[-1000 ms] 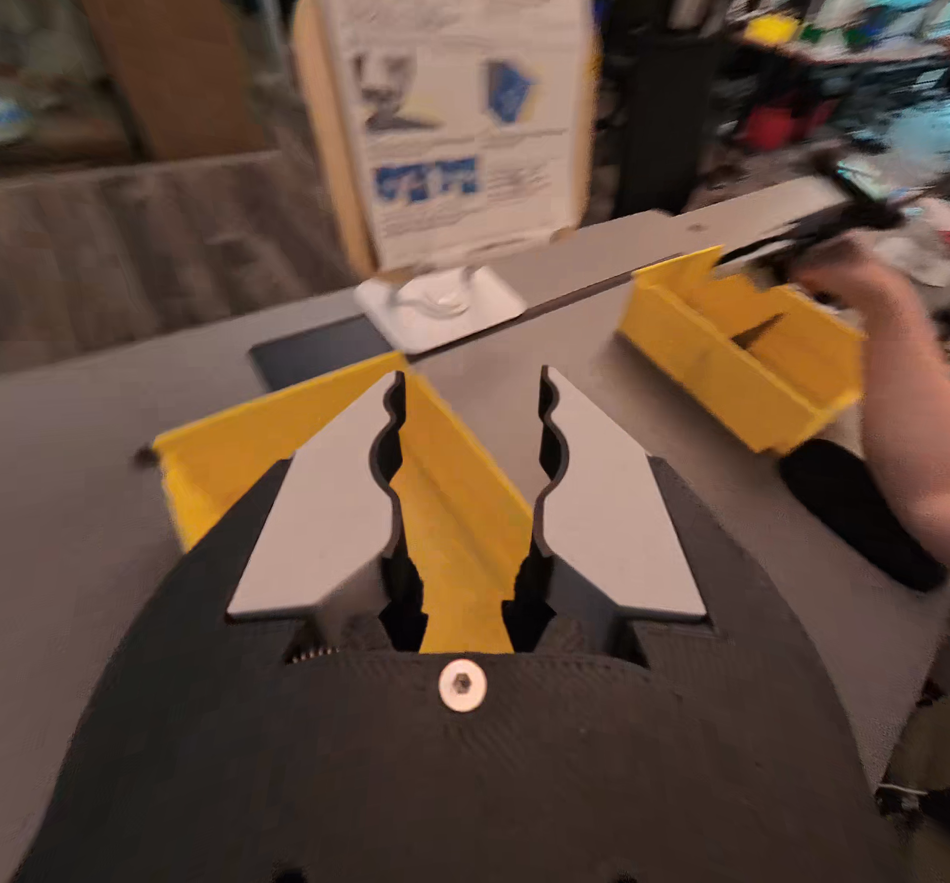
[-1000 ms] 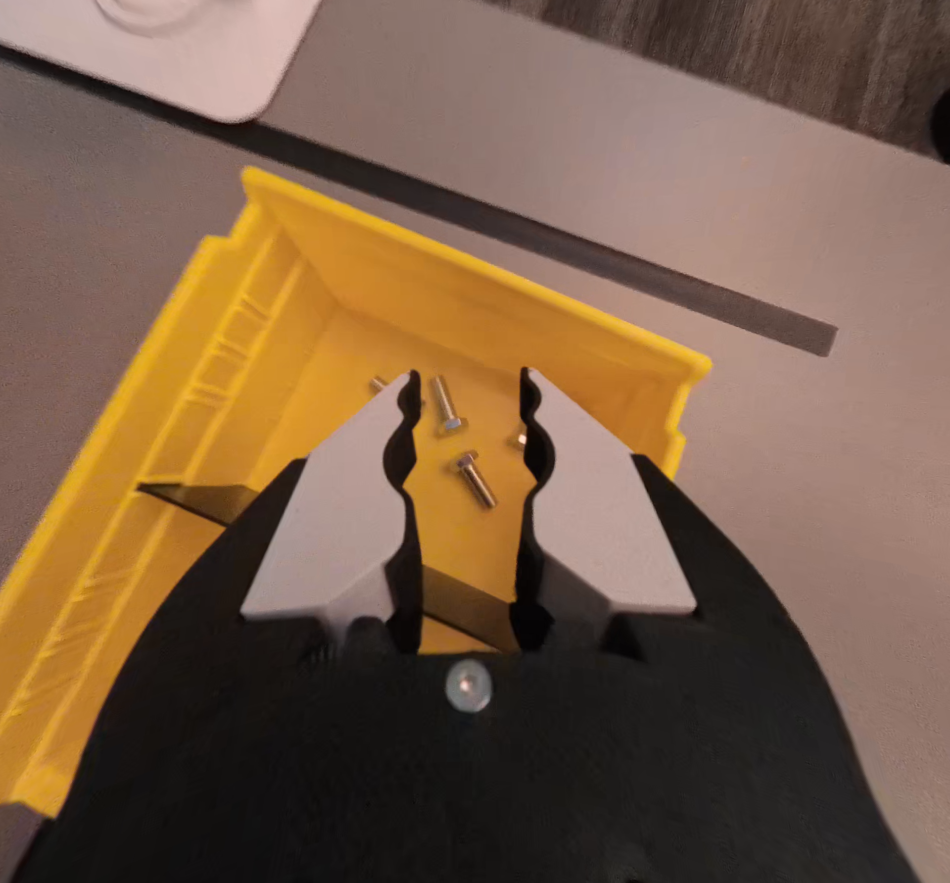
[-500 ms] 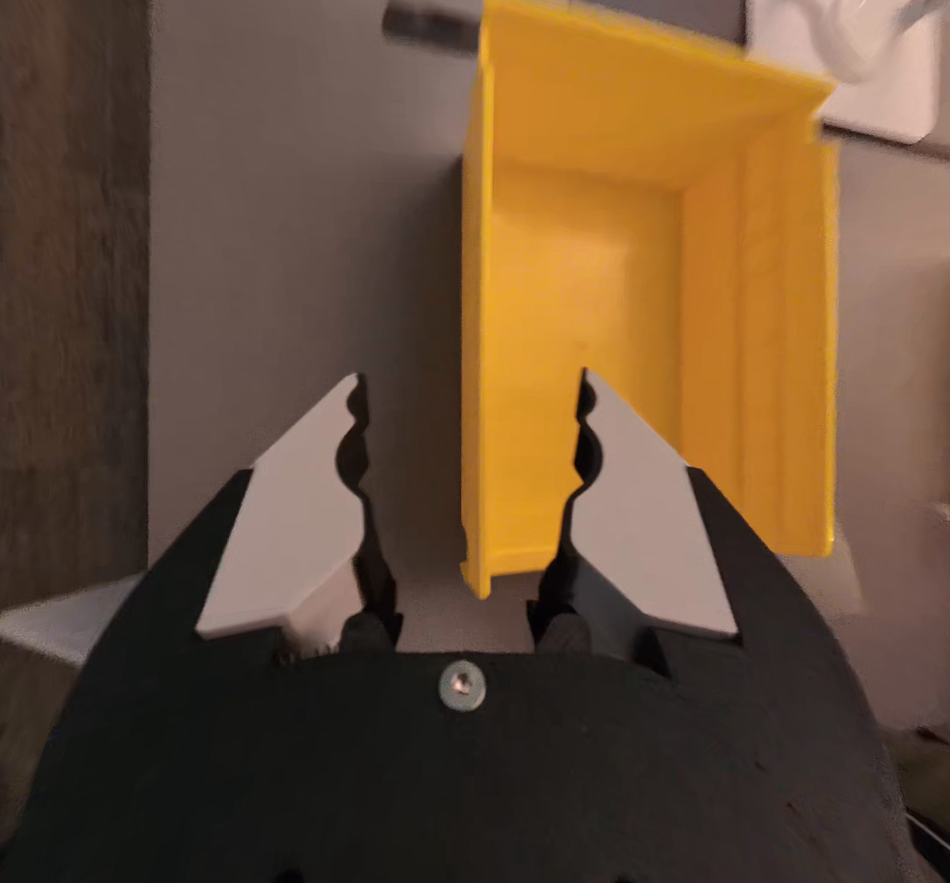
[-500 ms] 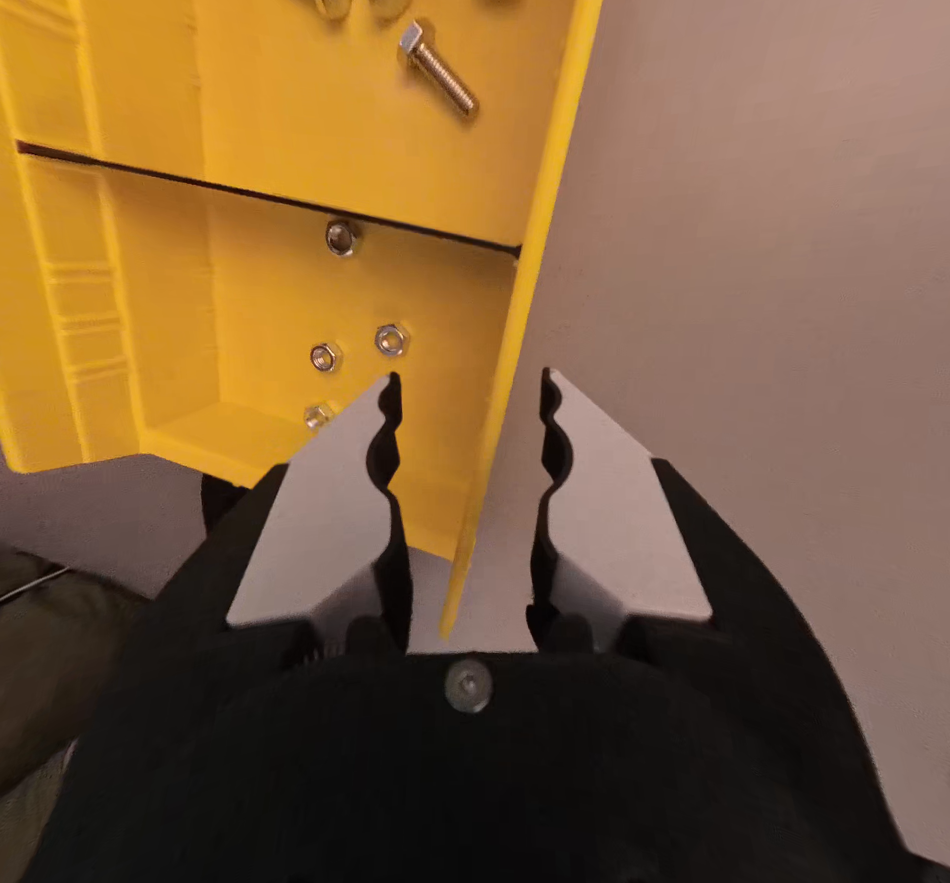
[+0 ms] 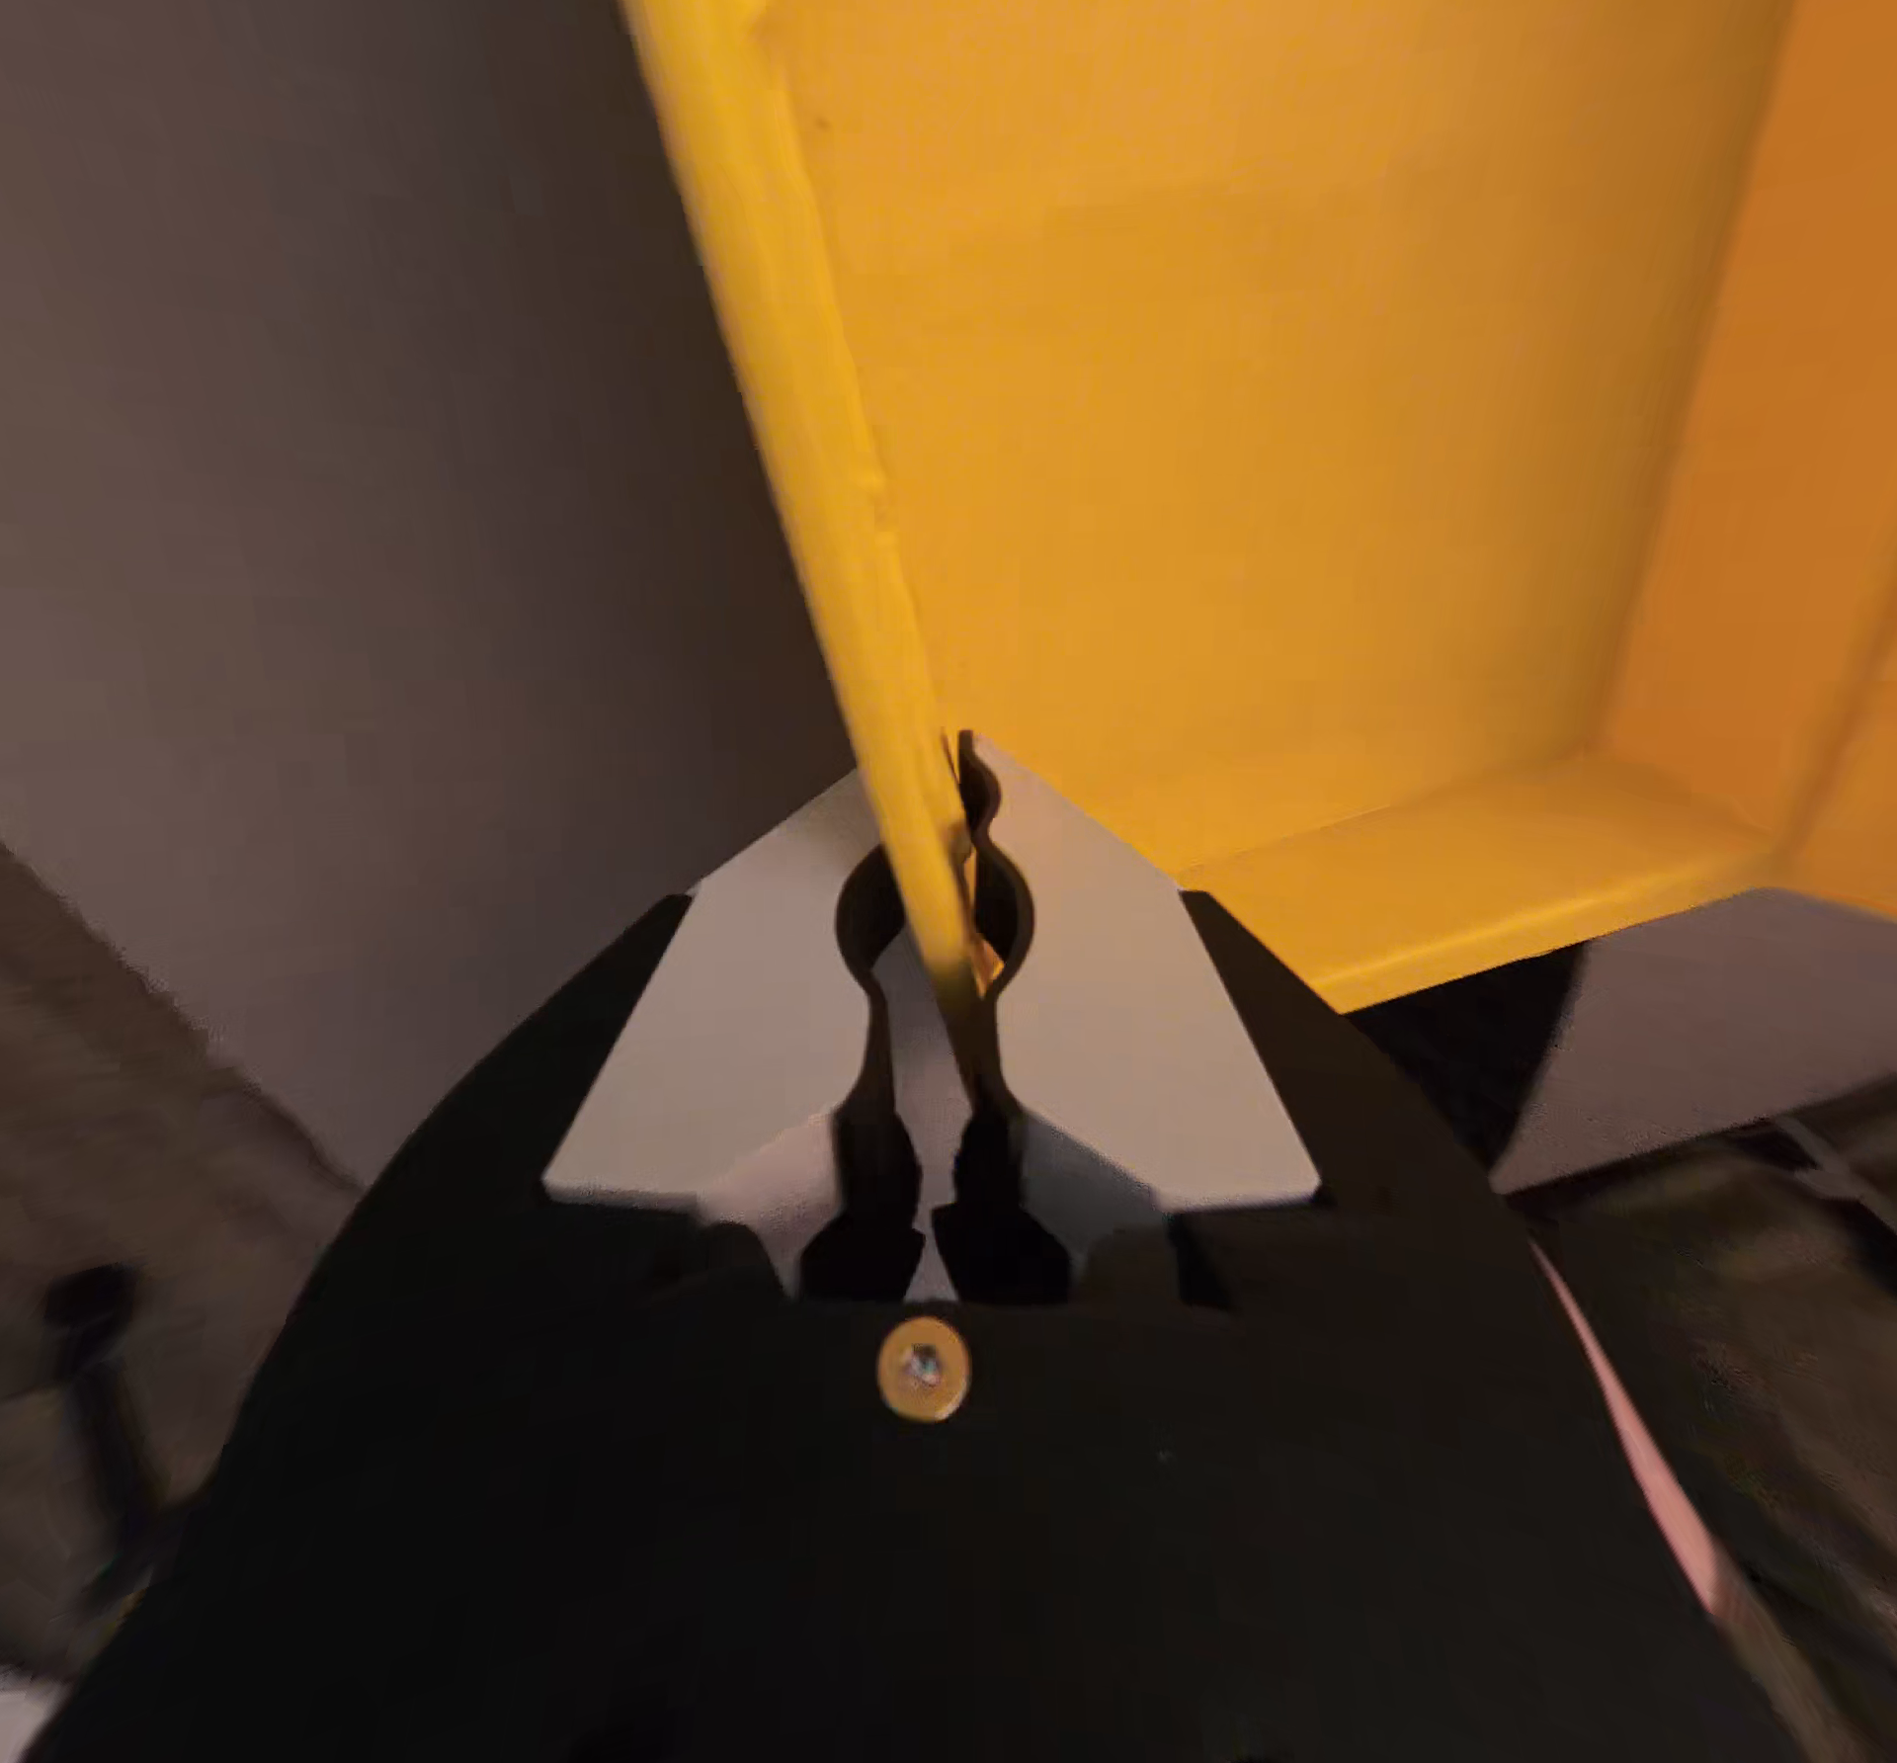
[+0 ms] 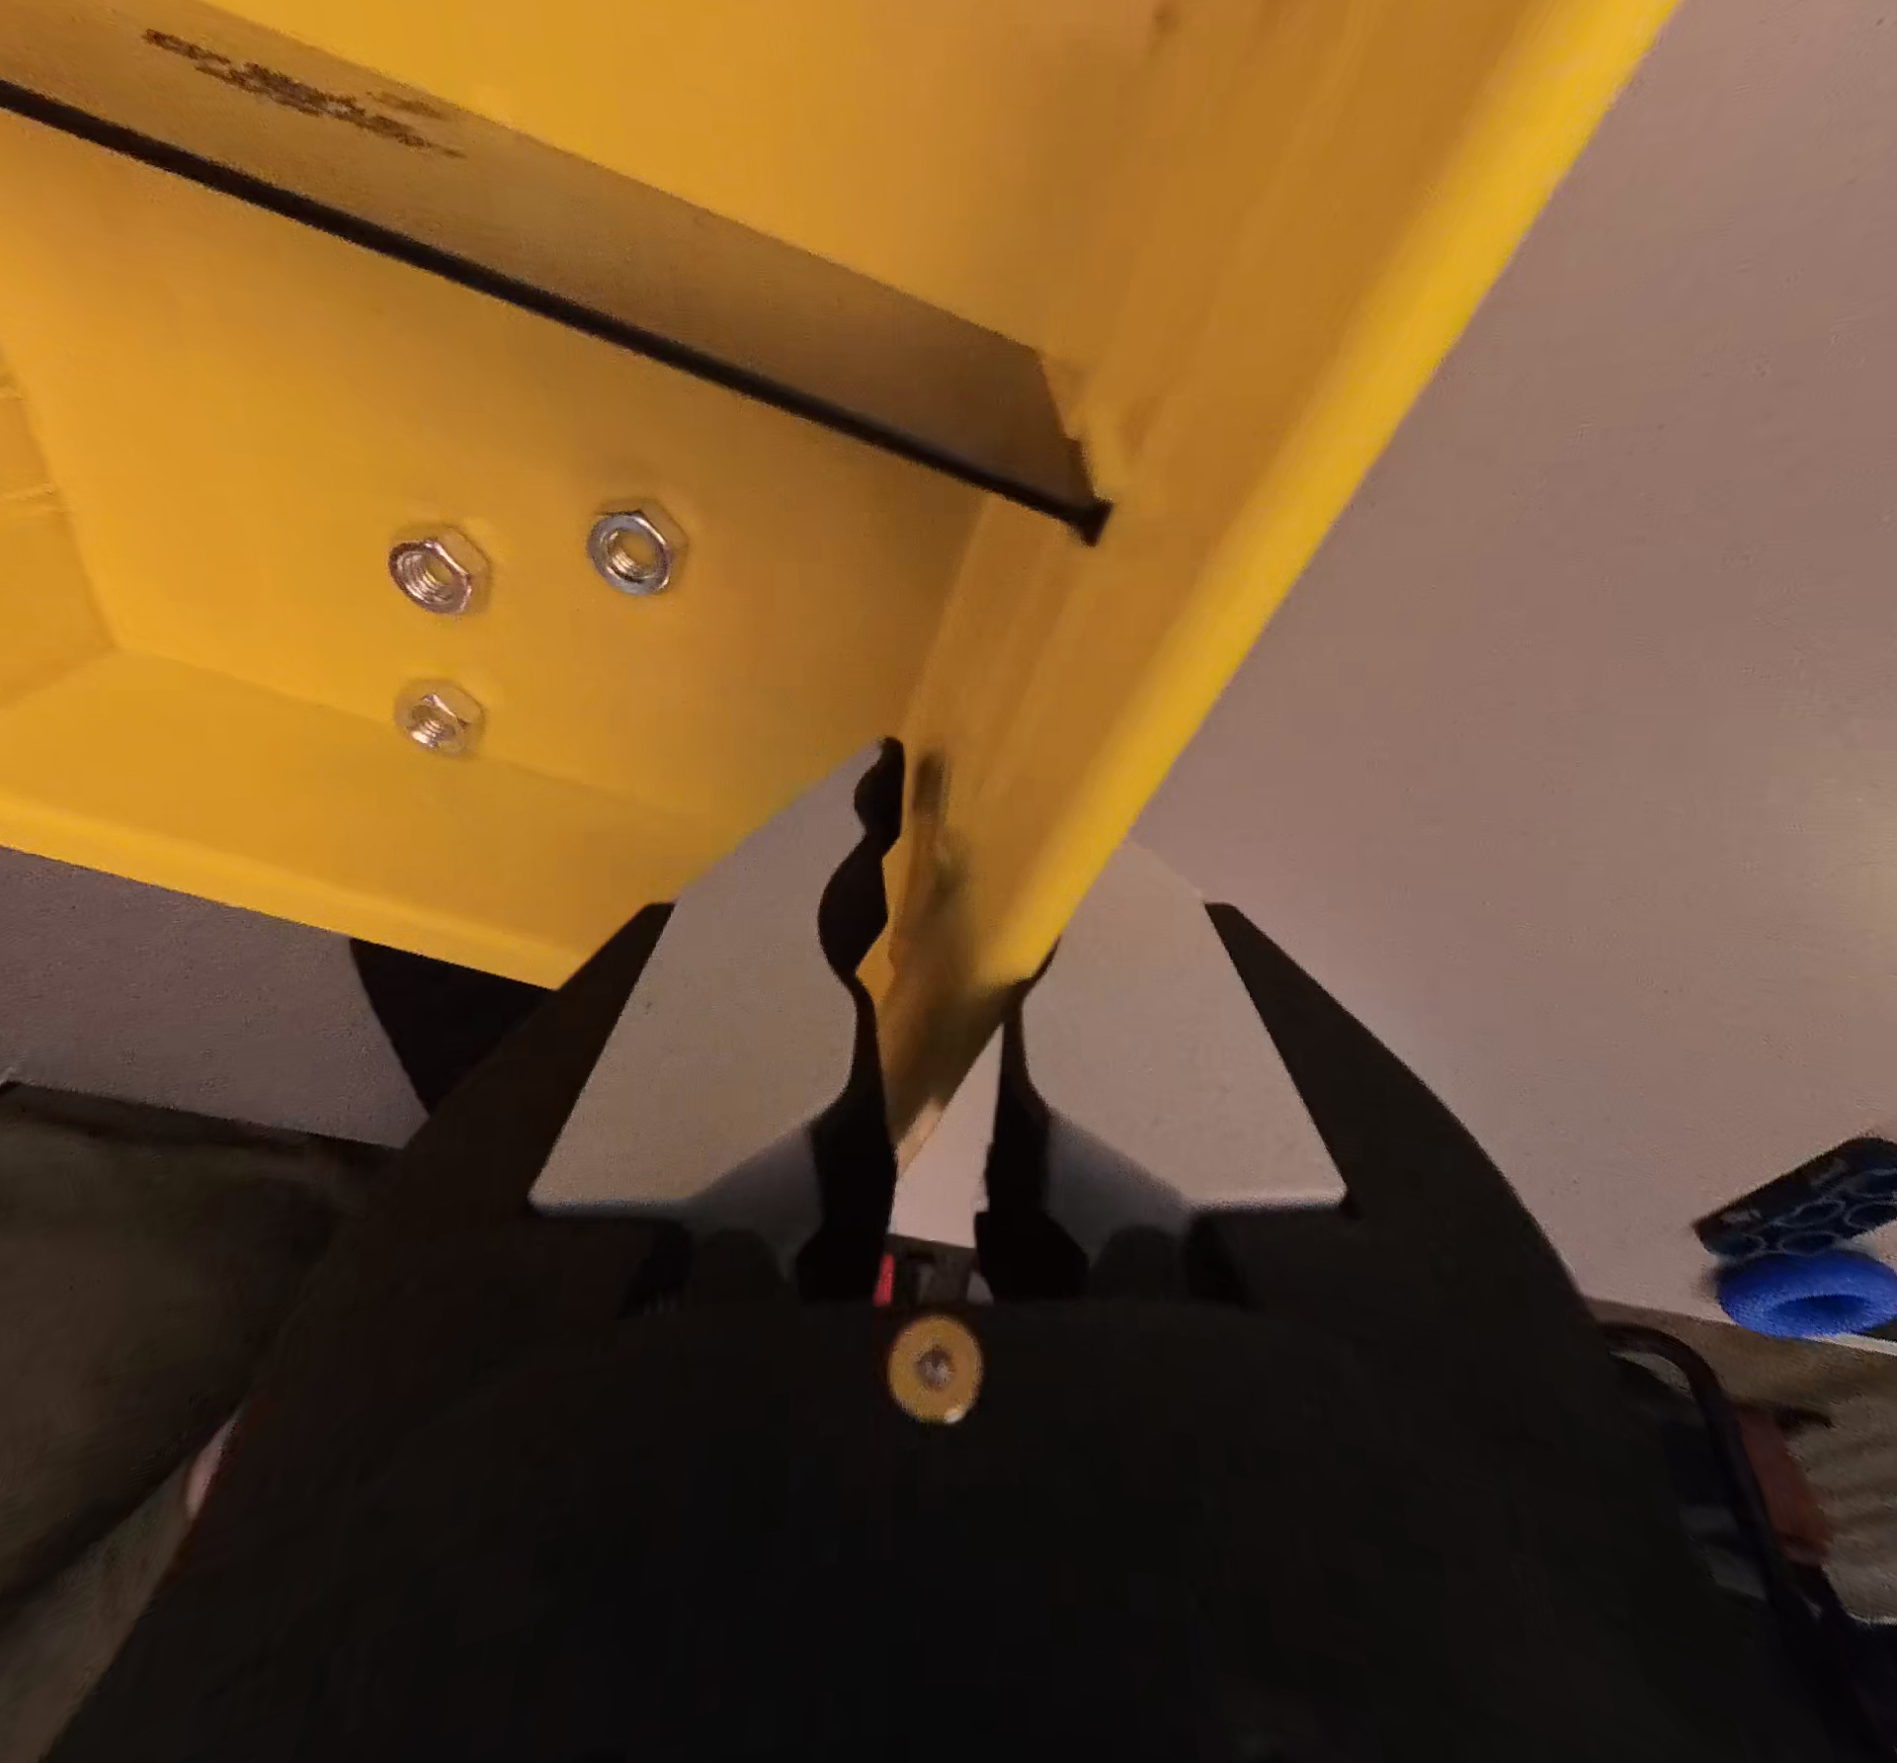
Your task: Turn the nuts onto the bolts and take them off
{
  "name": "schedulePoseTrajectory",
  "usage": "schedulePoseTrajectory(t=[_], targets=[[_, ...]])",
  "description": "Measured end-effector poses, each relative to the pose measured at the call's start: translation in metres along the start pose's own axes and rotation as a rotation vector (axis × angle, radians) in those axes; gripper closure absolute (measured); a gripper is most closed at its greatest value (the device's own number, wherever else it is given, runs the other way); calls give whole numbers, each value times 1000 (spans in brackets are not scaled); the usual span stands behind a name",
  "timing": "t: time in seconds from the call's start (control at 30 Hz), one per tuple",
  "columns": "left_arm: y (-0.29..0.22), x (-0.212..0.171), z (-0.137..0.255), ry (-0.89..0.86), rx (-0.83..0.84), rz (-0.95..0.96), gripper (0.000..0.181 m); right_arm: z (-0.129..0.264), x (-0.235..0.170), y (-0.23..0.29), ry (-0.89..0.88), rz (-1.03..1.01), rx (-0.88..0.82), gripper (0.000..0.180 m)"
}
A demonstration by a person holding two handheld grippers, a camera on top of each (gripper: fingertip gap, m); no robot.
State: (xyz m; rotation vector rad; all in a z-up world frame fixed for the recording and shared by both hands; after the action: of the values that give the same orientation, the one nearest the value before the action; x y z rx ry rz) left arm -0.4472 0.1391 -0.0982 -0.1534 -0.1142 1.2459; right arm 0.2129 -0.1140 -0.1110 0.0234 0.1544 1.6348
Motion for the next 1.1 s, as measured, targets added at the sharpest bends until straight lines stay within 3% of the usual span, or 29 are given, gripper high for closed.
schedulePoseTrajectory(t=[0.13,0.23,0.33,0.5,0.63,0.73,0.77,0.83,0.87,0.93,1.0,1.1], targets=[[-26,-2,-5,86,137,-134,169,-1,17,28,42,80,-39,158],[-63,0,-11,126,79,-198,164,-2,27,51,67,134,-51,155],[-90,3,-17,151,132,-256,169,-4,35,71,97,207,-101,148],[-142,-12,-22,219,6,-292,162,13,50,91,-14,236,-133,142],[-154,-16,-4,160,-53,-260,153,76,57,93,-237,149,-404,140],[-153,-16,22,36,-77,-244,151,137,87,152,-617,348,-585,136],[-153,-15,31,-14,-94,-247,150,152,102,189,-802,463,-558,134],[-154,-16,50,-110,-135,-254,149,159,116,273,-1055,689,-296,129],[-154,-17,59,-153,-153,-259,149,151,115,309,-1050,759,-114,123],[-155,-22,73,-217,-187,-270,150,122,112,351,-834,773,128,119],[-155,-29,81,-248,-211,-286,150,93,115,362,-608,760,171,123],[-155,-38,87,-265,-237,-315,150,69,132,350,-450,680,93,130]])
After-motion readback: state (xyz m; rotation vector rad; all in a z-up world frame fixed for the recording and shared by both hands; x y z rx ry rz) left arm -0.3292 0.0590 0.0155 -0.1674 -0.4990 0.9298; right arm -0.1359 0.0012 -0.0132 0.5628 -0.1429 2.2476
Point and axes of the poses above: each gripper's, where its closed fingertips meet, z back along the fingers, x out of its top, y = z × x across the jaws, the point moved 3 cm from there along z, back along the fingers, and after that the axes turned 12 degrees about z, right-handed, at the moved point
